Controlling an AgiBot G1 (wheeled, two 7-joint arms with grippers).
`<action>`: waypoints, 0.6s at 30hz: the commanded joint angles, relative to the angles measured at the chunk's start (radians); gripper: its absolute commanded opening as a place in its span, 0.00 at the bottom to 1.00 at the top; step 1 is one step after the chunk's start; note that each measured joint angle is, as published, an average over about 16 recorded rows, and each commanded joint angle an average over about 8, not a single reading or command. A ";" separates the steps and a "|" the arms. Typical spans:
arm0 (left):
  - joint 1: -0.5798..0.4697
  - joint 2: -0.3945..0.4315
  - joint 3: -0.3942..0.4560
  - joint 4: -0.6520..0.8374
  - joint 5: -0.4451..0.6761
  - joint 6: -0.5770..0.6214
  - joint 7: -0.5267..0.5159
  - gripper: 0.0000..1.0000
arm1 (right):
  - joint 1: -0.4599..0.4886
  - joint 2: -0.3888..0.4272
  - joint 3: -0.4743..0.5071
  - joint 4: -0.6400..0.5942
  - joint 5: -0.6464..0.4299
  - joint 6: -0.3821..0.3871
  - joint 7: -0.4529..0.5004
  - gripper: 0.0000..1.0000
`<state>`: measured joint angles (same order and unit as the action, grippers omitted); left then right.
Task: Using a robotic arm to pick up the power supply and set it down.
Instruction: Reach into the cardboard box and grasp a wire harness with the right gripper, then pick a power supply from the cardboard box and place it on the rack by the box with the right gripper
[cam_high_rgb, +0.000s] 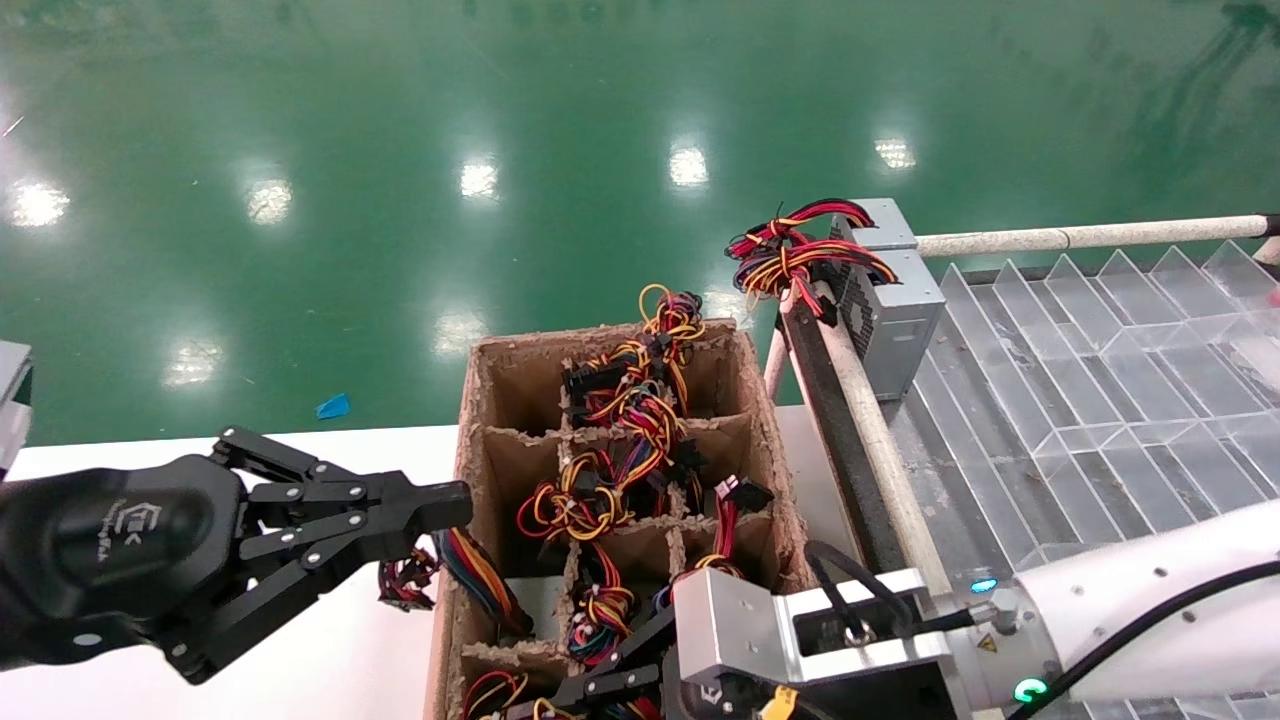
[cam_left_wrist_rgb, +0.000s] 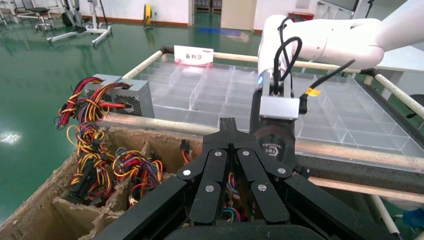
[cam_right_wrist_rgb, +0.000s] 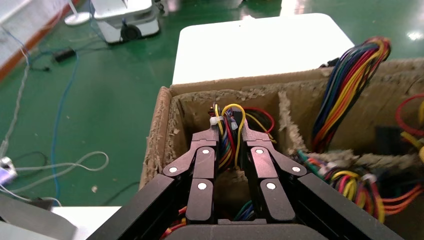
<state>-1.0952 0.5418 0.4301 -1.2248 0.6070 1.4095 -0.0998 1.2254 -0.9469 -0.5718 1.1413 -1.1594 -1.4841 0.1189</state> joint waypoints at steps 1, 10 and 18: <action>0.000 0.000 0.000 0.000 0.000 0.000 0.000 0.00 | 0.009 0.003 0.003 0.012 -0.002 -0.002 -0.008 0.00; 0.000 0.000 0.000 0.000 0.000 0.000 0.000 0.00 | 0.050 0.046 0.056 0.113 0.074 -0.024 -0.011 0.00; 0.000 0.000 0.000 0.000 0.000 0.000 0.000 0.00 | 0.095 0.098 0.129 0.147 0.215 -0.041 0.048 0.00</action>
<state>-1.0952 0.5418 0.4301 -1.2248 0.6070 1.4095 -0.0998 1.3269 -0.8442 -0.4460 1.2812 -0.9404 -1.5325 0.1712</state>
